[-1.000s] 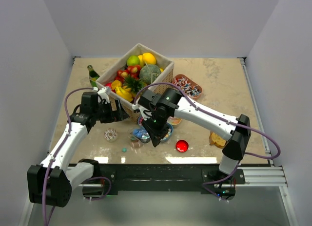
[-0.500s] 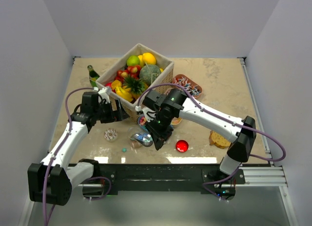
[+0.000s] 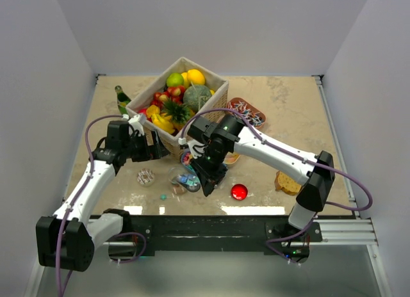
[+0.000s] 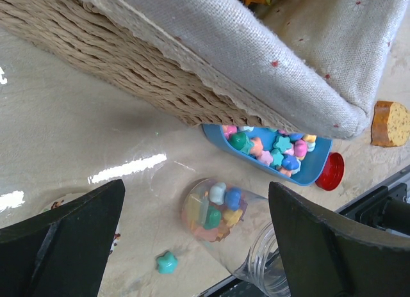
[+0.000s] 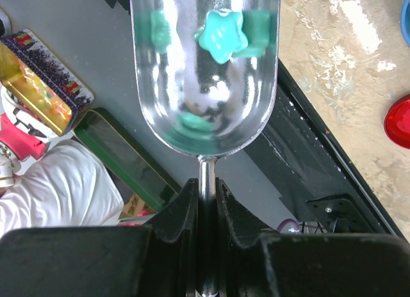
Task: Pack the candies
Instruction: Place the fake candies in the packing bottle, then adjust the spatula.
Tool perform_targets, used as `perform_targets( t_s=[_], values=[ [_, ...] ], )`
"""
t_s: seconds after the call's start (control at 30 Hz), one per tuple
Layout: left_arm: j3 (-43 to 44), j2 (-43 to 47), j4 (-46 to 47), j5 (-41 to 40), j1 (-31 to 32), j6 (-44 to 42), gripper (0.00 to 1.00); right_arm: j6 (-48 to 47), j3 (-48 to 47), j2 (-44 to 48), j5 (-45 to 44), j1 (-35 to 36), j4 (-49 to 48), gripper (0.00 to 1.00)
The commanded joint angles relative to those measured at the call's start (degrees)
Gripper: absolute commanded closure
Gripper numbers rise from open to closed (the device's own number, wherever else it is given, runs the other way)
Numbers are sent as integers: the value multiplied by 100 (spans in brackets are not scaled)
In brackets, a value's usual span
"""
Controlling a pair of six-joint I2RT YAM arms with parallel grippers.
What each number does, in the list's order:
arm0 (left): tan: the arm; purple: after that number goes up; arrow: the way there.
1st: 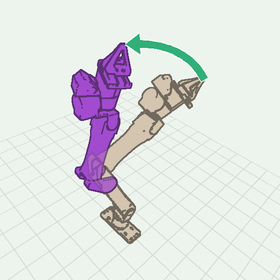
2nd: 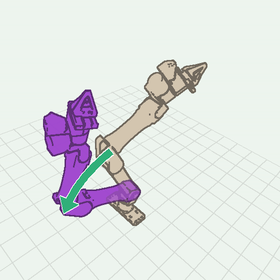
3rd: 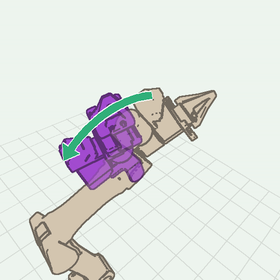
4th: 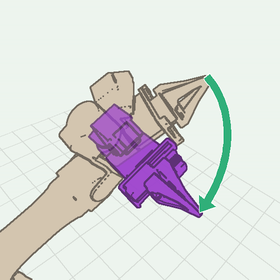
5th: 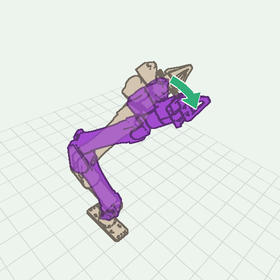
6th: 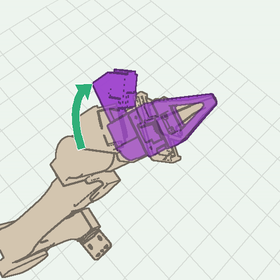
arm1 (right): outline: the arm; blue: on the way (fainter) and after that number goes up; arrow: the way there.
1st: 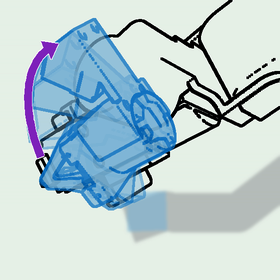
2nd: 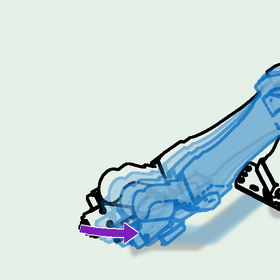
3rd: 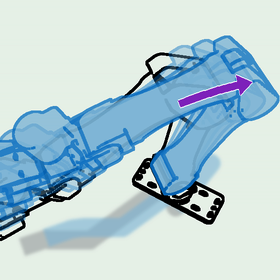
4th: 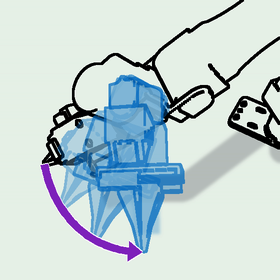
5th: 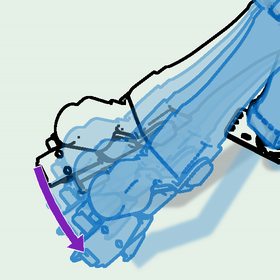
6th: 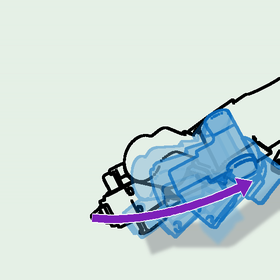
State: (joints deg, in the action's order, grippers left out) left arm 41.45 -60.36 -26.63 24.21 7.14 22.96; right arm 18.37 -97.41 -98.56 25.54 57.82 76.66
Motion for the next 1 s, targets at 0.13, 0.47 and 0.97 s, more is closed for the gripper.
perform_targets(
  t_s=[0.13, 0.47, 0.97],
  values=[
    [284, 173, -87, 23, -2, -134, 0, -88, -454, 21, 101, -43, 552, 100],
    [706, 270, -219, 269, -2, -178, 0, -387, -359, 767, -1875, -34, 52, 100],
    [1225, 51, 518, 1069, 481, 103, 0, -1195, 1997, 2289, -4303, 1, -2085, 100]
  ],
)
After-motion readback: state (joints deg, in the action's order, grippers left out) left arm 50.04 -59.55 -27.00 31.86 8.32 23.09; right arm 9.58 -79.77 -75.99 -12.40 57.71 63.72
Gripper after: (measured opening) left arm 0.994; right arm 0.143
